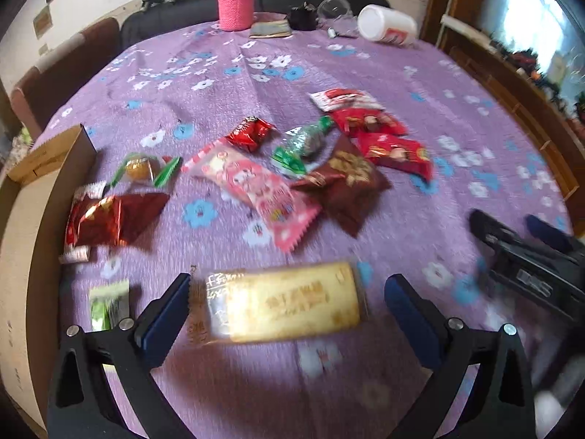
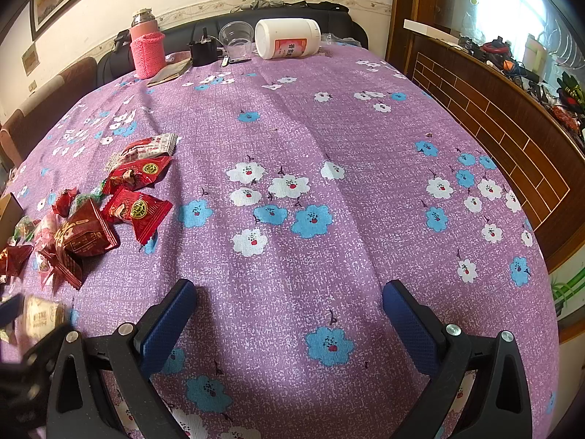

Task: Organize snacks
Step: 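Grasp the green-white candy with left gripper while right grasps pink Melody packet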

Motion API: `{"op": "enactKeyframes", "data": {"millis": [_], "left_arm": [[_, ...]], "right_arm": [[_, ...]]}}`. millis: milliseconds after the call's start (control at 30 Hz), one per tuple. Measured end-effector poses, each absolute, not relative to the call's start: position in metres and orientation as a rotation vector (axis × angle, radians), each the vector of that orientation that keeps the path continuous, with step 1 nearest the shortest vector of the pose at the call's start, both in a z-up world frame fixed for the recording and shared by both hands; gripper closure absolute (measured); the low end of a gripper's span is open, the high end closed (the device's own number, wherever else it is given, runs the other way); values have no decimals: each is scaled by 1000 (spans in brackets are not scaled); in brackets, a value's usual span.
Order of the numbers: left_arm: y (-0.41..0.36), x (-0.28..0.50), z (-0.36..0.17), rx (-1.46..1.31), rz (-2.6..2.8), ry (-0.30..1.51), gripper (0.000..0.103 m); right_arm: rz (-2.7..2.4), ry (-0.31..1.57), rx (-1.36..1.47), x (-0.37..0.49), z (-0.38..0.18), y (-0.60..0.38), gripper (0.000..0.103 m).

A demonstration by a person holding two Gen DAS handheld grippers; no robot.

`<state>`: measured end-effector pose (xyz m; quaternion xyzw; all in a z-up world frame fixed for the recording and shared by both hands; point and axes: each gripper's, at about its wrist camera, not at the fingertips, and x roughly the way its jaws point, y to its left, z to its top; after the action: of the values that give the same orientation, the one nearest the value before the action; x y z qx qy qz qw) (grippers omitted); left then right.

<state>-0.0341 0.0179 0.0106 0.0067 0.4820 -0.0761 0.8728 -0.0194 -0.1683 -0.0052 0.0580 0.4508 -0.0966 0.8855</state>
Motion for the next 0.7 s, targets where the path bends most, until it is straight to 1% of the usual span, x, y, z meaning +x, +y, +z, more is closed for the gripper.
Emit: {"op": "enactKeyframes", "data": {"millis": [167,300,400,433,467,500,567,633,667,700], "left_arm": [[49,-72,47,-105,-289,864,1],[72,-86,54,-138,-335,897,1],[92,-92,58,-158,-304,869,1],[100,-94,59,-163,-291,864,1],[107,-97,60,-159,-283,860,1],[112,-98,61,-153,-282,858,1],[122,-105,63,-138,-292,851,1],[125,-109,62,-101,-309,848,1],[125,-110,60,-77,-304,847,6],[124,-110,58,-60,-301,856,24]], "right_arm": [[-126,947,91,-19,-6,-175,1],[-86,964,158,-26,-4,-185,1],[-98,1013,61,-23,-5,-173,1],[-89,1030,68,-22,-5,-173,1],[-105,1056,88,-22,-4,-175,2],[-119,1068,102,-23,-2,-176,8],[-69,1034,136,-29,9,-169,15],[59,990,160,-36,21,-150,16],[135,968,169,-38,28,-136,19],[194,958,173,-38,31,-125,25]]}}
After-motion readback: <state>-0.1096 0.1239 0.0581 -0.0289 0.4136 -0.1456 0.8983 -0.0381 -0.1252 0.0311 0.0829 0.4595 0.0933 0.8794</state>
